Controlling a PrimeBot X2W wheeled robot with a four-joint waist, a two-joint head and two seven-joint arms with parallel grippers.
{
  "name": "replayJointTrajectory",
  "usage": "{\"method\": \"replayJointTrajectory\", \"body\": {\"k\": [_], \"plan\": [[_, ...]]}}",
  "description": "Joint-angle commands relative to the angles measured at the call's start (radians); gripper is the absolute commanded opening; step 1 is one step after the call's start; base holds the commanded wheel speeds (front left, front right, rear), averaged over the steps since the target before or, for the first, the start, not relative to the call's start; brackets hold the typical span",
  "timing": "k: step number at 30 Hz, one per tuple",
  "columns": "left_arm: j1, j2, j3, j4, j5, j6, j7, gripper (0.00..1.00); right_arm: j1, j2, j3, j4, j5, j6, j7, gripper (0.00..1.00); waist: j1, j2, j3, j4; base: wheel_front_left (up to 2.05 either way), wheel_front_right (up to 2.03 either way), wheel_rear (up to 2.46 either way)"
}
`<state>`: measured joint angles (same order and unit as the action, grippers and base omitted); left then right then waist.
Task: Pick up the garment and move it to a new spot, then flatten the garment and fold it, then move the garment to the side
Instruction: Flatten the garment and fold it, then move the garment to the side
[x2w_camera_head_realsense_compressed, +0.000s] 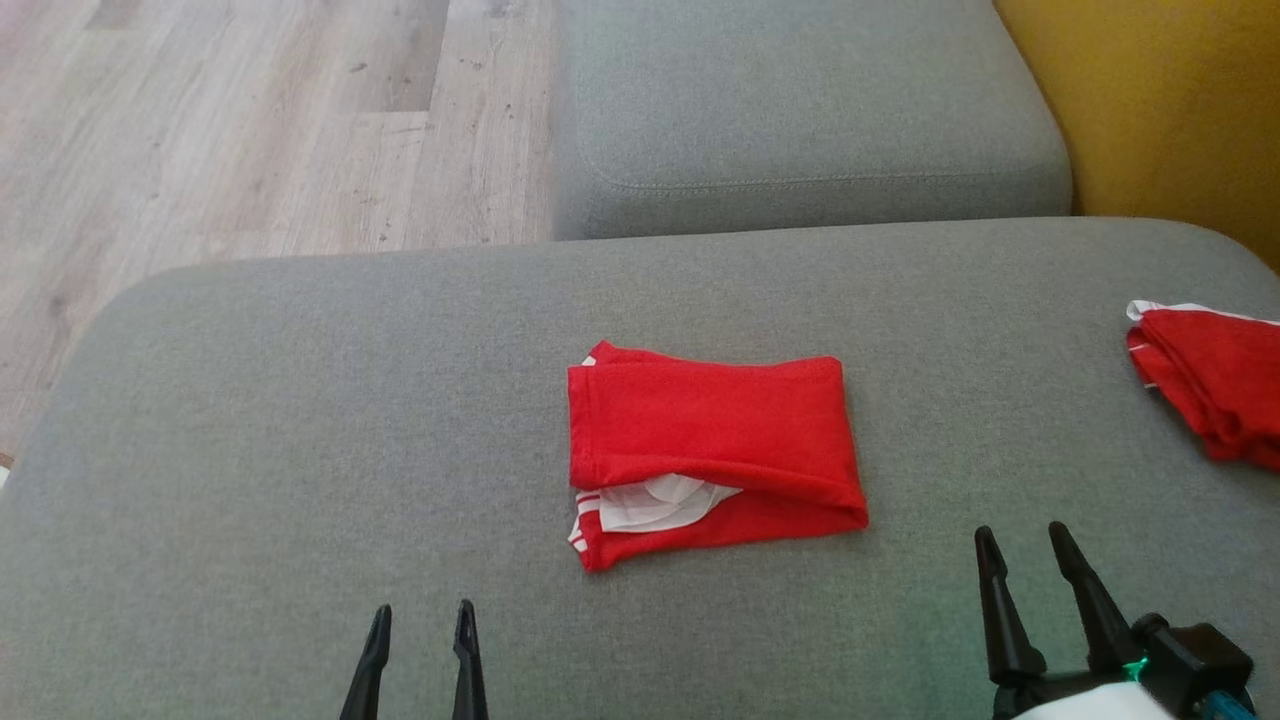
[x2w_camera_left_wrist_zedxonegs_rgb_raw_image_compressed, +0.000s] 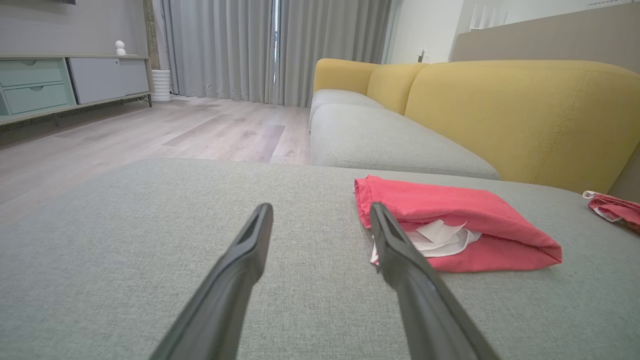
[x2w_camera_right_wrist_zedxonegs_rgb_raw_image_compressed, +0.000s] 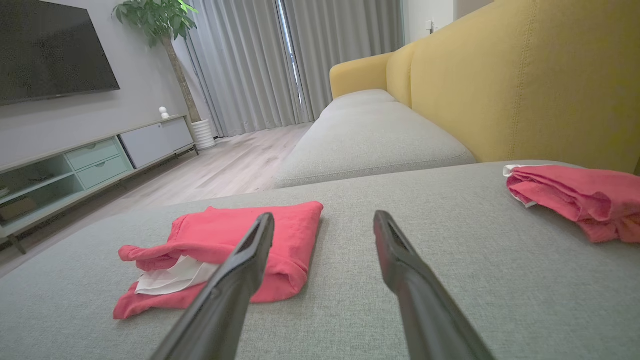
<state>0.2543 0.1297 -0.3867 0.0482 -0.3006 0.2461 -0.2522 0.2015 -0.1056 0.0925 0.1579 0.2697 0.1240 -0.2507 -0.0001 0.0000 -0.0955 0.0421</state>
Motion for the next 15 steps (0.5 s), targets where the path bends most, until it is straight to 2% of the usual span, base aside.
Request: {"method": "replayJointTrajectory", "body": {"k": [1,15], "plan": [[-0.034,-0.006,0.038,-0.028,0.011,-0.001,-0.01,1.0,-0.028,-0.008,0.019,-0.036,-0.009,0.007,-0.011,1.0,0.0001,0.0,-0.002,0.001,0.0,0.0,0.0],[-0.033,0.012,0.027,-0.021,0.084,-0.014,-0.01,1.0,-0.023,-0.003,0.031,-0.052,-0.031,0.007,-0.011,1.0,0.0001,0.0,0.001,0.011,0.0,0.0,0.0]]}}
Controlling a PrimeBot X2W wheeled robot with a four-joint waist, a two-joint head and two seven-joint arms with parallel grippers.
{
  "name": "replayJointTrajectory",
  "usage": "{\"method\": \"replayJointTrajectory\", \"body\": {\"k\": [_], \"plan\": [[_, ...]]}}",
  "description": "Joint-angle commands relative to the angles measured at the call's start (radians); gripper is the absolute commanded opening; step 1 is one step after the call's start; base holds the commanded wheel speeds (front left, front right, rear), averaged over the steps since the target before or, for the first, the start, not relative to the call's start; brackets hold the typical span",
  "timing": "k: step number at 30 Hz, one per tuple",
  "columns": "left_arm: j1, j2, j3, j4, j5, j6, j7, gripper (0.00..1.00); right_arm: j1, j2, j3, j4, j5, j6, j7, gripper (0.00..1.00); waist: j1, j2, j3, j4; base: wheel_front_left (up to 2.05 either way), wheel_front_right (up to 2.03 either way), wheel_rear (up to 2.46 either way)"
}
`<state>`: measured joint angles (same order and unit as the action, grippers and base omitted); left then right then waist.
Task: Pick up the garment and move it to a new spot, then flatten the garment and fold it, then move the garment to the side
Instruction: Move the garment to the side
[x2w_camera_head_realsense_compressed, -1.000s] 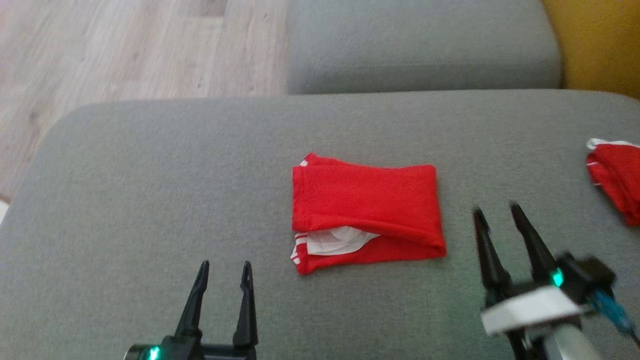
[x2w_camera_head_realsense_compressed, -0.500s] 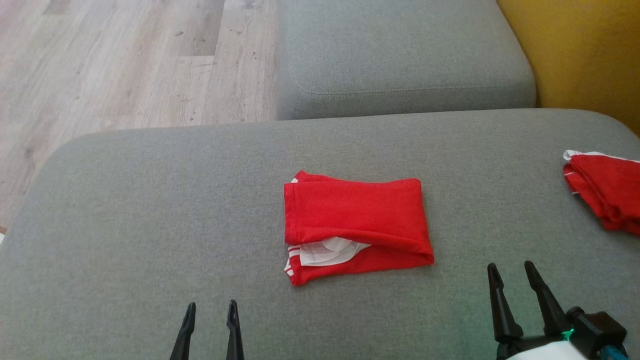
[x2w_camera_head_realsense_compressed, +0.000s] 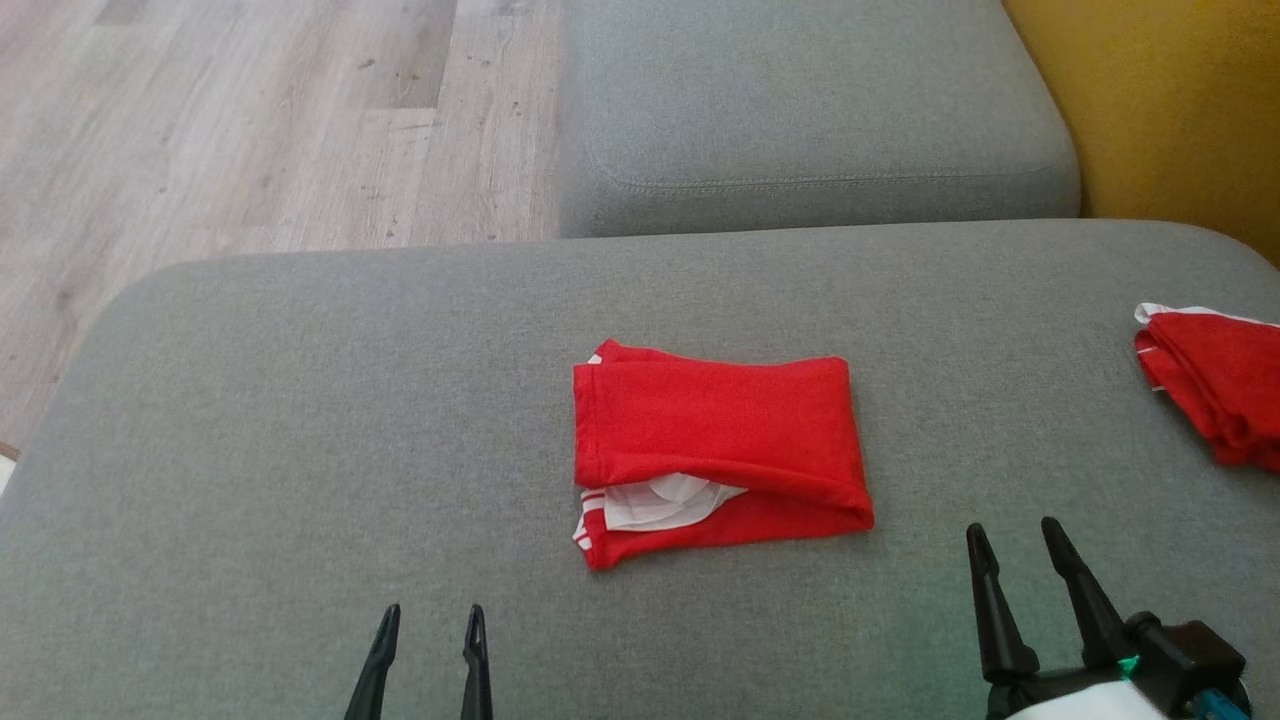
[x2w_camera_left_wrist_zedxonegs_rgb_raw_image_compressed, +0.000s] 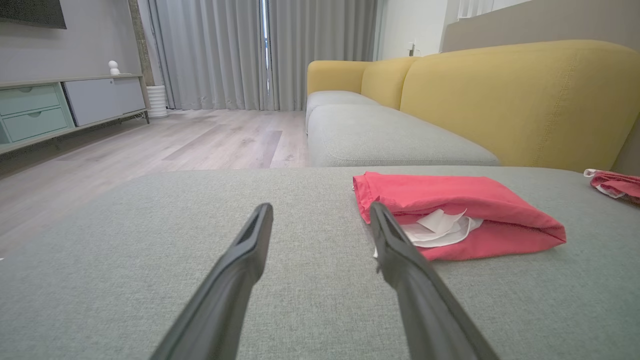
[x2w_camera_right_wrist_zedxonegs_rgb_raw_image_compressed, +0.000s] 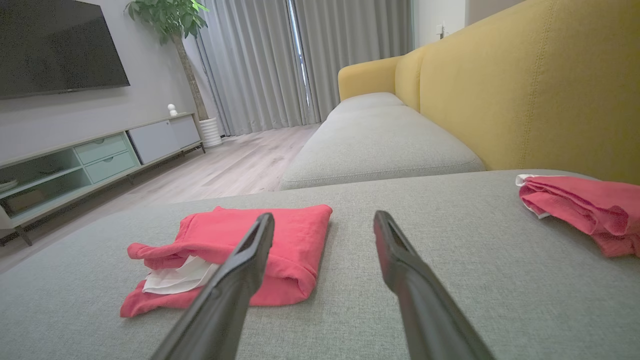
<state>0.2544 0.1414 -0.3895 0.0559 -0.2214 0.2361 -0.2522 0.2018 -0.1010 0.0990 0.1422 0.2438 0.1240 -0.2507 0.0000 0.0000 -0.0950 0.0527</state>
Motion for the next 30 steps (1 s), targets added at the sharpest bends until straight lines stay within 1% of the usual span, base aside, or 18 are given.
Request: {"method": "replayJointTrajectory", "body": {"k": [1,10,14,17,19,24,28,30], "plan": [[-0.034,0.002,0.028,-0.028,0.012,-0.004,-0.01,1.0,-0.023,-0.007,0.024,-0.036,-0.008,0.007,-0.011,1.0,0.0,0.0,0.001,0.0,0.0,0.0,0.0],[-0.036,-0.003,0.026,-0.035,0.039,-0.004,-0.01,1.0,-0.026,-0.01,0.024,-0.032,-0.016,0.007,-0.011,1.0,0.0,0.0,0.015,0.002,0.0,0.0,0.0],[-0.043,-0.006,0.024,-0.036,0.05,-0.008,-0.01,1.0,-0.044,-0.015,0.024,-0.026,-0.018,0.007,-0.011,1.0,0.0,0.0,0.039,0.005,0.0,0.0,0.0],[-0.052,-0.011,0.026,-0.036,0.051,-0.012,-0.01,1.0,-0.075,-0.026,0.044,-0.008,-0.022,0.007,-0.011,1.0,0.0,0.0,0.064,0.006,0.0,0.0,0.0],[-0.06,-0.016,0.024,-0.036,0.053,-0.017,-0.01,1.0,-0.104,-0.037,0.063,0.013,-0.017,0.007,-0.011,1.0,0.0,0.0,0.083,0.008,0.0,0.0,0.0],[-0.092,-0.028,0.024,-0.037,0.058,-0.027,-0.01,1.0,-0.212,-0.058,0.109,0.101,0.053,0.007,-0.006,1.0,0.0,0.0,0.161,0.02,0.0,0.0,0.0],[-0.132,-0.04,0.025,-0.031,0.065,-0.035,-0.01,1.0,-0.329,-0.062,0.11,0.194,0.12,0.007,0.062,1.0,0.0,0.0,0.219,0.036,0.0,0.0,0.0],[-0.141,-0.043,0.025,-0.029,0.067,-0.038,-0.01,1.0,-0.358,-0.061,0.105,0.219,0.131,0.007,0.083,1.0,0.0,0.0,0.231,0.04,0.0,0.0,0.0]]}}
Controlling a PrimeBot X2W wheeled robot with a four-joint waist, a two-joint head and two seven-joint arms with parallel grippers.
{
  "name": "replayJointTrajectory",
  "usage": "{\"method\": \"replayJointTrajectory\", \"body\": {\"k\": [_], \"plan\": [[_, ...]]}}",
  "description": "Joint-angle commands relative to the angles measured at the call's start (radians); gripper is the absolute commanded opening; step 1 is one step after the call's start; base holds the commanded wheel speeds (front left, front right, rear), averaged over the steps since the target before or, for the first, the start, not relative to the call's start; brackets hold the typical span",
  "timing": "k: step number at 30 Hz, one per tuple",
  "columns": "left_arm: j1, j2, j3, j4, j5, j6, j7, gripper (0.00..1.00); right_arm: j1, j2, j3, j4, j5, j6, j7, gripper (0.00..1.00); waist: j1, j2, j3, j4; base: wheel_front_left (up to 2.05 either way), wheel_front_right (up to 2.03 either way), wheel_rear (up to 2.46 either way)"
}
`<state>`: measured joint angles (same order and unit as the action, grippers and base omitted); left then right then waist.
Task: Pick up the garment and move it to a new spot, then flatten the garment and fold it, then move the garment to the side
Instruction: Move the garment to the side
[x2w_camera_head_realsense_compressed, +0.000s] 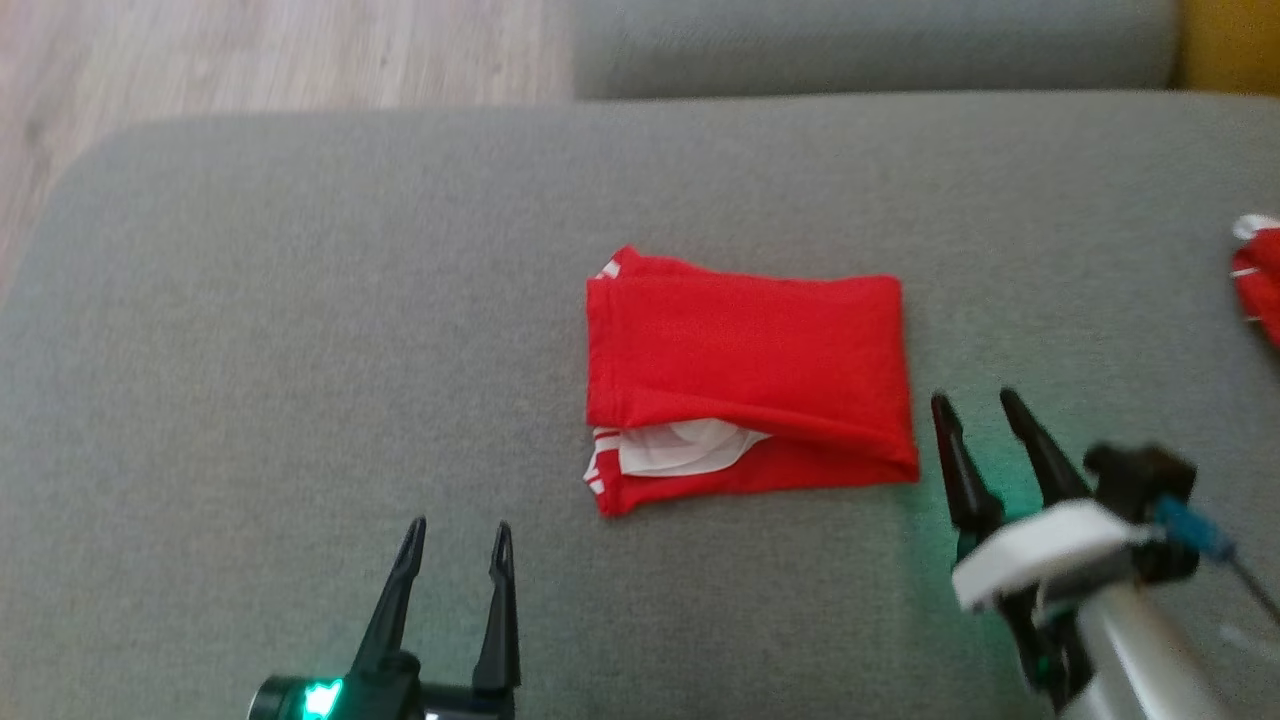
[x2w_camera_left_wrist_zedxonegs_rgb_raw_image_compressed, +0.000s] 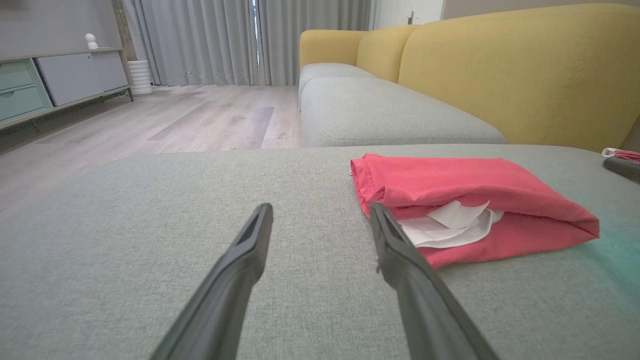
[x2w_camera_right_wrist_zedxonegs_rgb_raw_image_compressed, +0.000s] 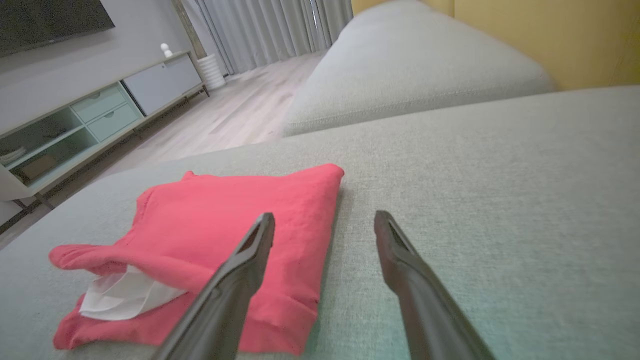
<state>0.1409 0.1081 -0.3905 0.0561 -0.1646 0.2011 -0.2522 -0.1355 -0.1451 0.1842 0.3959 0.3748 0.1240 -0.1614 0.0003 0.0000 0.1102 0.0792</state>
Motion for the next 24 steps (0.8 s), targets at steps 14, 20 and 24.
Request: {"method": "replayJointTrajectory", "body": {"k": [14,20,24], "plan": [[-0.095,-0.038,0.034,0.0,0.026,-0.017,-0.01,1.0,-0.215,0.03,0.04,0.227,0.075,0.007,0.198,0.0,-0.0003,0.0,0.084,0.048,0.0,0.0,0.0],[-0.105,-0.041,0.049,-0.018,0.043,-0.019,-0.01,1.0,-0.253,-0.05,0.029,0.219,0.019,0.007,0.154,0.0,-0.0003,0.0,0.099,-0.021,0.0,0.0,0.0],[-0.117,-0.043,0.058,-0.044,0.043,-0.031,-0.01,1.0,-0.296,-0.146,0.002,0.195,-0.025,0.007,0.162,0.0,-0.0003,0.0,0.118,-0.084,0.0,0.0,0.0]]}}
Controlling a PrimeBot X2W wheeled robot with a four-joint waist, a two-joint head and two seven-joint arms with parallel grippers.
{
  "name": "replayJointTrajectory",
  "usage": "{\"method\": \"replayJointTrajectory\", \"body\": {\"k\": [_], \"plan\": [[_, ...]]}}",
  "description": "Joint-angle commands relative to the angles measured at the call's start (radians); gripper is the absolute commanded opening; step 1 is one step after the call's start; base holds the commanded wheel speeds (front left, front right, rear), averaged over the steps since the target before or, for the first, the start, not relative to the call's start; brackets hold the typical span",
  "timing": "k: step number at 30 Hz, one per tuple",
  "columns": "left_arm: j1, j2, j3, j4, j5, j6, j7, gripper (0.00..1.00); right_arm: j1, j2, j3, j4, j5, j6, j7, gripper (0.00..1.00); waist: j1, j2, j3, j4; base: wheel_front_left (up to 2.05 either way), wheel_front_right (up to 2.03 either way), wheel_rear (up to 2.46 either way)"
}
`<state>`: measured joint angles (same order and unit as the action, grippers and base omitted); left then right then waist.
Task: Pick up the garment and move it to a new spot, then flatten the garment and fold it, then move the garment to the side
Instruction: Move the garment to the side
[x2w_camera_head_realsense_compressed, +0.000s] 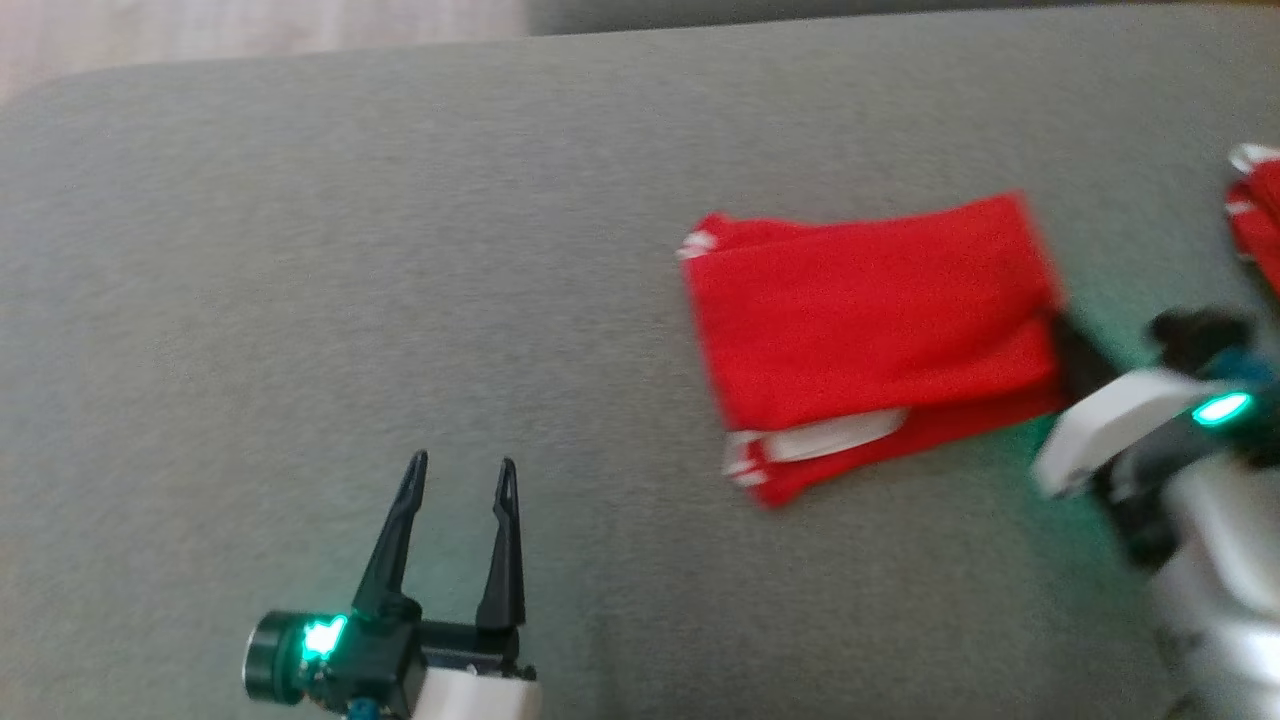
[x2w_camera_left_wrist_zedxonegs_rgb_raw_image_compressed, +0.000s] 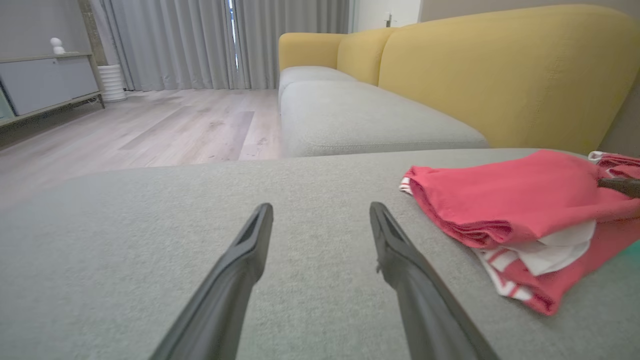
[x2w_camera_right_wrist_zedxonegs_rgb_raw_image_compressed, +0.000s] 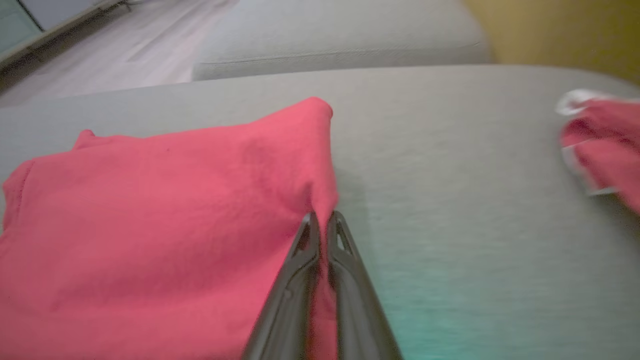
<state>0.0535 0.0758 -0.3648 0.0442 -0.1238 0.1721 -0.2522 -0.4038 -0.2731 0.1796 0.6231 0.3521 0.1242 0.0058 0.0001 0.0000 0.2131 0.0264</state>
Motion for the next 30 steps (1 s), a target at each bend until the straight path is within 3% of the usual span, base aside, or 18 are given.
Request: {"method": "replayJointTrajectory", "body": {"k": [1,10,14,18,19,20,21,25,30], "plan": [[-0.033,-0.01,0.036,-0.037,0.004,-0.004,-0.01,1.0,-0.04,-0.048,0.0,-0.04,-0.014,0.007,0.001,0.0,-0.0001,0.0,0.021,-0.048,0.0,0.0,0.0],[-0.079,0.009,0.056,-0.068,0.036,-0.02,-0.01,1.0,-0.146,-0.324,-0.07,-0.14,-0.144,0.007,0.057,0.0,-0.0001,0.0,0.1,-0.143,0.0,0.0,0.0],[-0.094,0.011,0.061,-0.079,0.034,-0.032,-0.01,1.0,-0.16,-0.385,-0.134,-0.193,-0.21,0.007,0.083,0.0,-0.0001,0.0,0.125,-0.163,0.0,0.0,0.0],[-0.102,0.013,0.062,-0.077,0.024,-0.05,-0.01,1.0,-0.163,-0.392,-0.209,-0.236,-0.258,0.007,0.086,0.0,-0.0001,0.0,0.135,-0.173,0.0,0.0,0.0],[-0.103,0.014,0.063,-0.077,0.023,-0.052,-0.01,1.0,-0.162,-0.386,-0.234,-0.244,-0.281,0.007,0.077,0.46,-0.0001,0.0,0.135,-0.175,0.0,0.0,0.0],[-0.103,0.014,0.063,-0.077,0.023,-0.052,-0.01,1.0,-0.162,-0.386,-0.234,-0.244,-0.281,0.007,0.077,0.46,-0.0001,0.0,0.135,-0.175,0.0,0.0,0.0],[-0.104,0.014,0.064,-0.076,0.023,-0.053,-0.01,1.0,-0.159,-0.375,-0.257,-0.251,-0.305,0.007,0.067,1.0,-0.0001,0.0,0.135,-0.177,0.0,0.0,0.0],[-0.103,0.01,0.067,-0.072,0.019,-0.054,-0.01,1.0,-0.118,-0.283,-0.335,-0.284,-0.394,0.007,0.005,1.0,-0.0001,0.0,0.113,-0.175,0.0,0.0,0.0],[-0.085,0.005,0.073,-0.063,0.009,-0.052,-0.01,1.0,-0.024,-0.101,-0.353,-0.327,-0.417,0.007,-0.065,1.0,-0.0001,0.0,0.055,-0.168,0.0,0.0,0.0]]}}
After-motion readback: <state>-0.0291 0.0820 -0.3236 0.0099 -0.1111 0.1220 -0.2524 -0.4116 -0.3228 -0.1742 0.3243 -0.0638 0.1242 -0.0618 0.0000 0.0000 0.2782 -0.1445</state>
